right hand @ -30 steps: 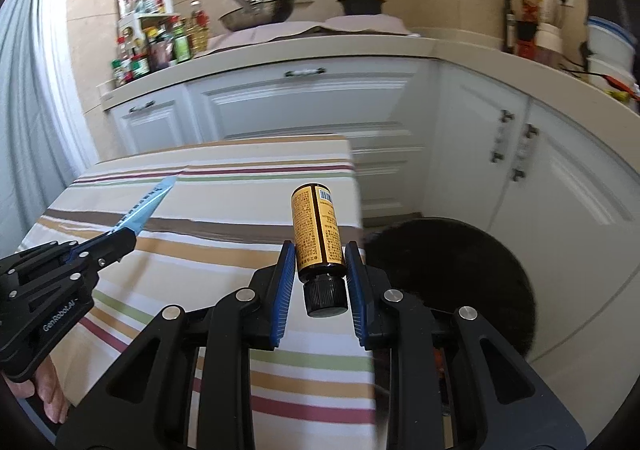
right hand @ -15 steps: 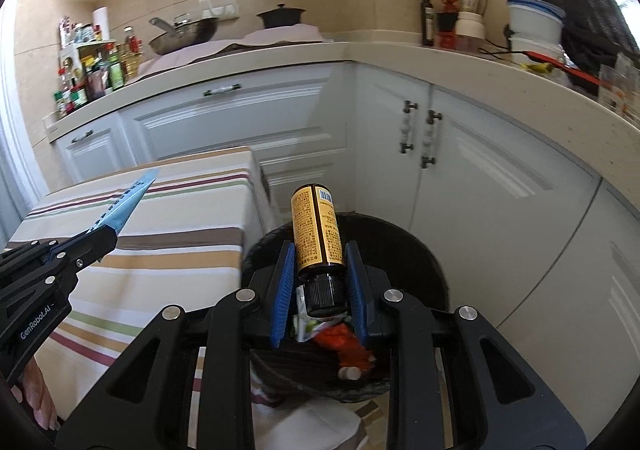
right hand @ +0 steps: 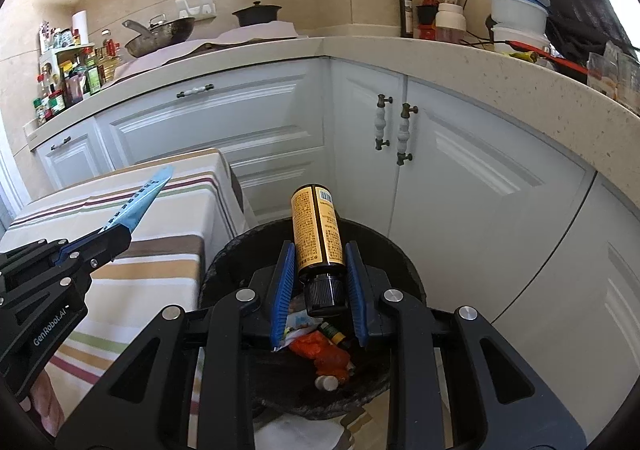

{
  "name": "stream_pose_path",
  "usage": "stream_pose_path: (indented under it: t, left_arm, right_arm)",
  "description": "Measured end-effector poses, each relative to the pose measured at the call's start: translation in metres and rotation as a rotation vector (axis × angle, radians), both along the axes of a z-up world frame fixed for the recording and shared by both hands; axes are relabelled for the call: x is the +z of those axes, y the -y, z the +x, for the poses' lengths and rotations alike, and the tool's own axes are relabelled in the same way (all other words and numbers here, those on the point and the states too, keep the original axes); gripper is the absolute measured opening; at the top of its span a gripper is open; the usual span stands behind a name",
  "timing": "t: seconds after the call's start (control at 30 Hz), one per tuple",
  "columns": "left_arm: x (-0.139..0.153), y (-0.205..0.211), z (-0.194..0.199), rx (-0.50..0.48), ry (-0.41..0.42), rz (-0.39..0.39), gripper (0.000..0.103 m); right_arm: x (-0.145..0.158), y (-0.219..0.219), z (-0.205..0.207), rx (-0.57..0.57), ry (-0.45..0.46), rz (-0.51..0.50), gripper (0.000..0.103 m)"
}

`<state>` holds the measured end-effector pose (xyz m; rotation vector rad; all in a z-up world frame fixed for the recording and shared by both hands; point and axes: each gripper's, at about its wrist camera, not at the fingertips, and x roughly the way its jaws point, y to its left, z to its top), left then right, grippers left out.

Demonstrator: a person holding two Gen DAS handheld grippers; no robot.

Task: Collect trash
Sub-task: 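Carry the yellow bottle and blue tube over the bin and open both grippers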

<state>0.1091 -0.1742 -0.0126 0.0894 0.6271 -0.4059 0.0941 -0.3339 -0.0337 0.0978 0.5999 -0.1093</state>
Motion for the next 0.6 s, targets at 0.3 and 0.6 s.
stream_pose_path:
  t: [0.3, 0.6]
  left_arm:
    - [-0.002, 0.021, 0.022, -0.007, 0.006, 0.004, 0.020]
    - [-0.005, 0.025, 0.030, 0.000, -0.007, 0.001, 0.048]
  right_arm:
    - [-0.004, 0.019, 0.023, -0.033, 0.012, 0.024, 0.050]
    - [-0.006, 0.031, 0.026, -0.073, 0.025, 0.029, 0.054]
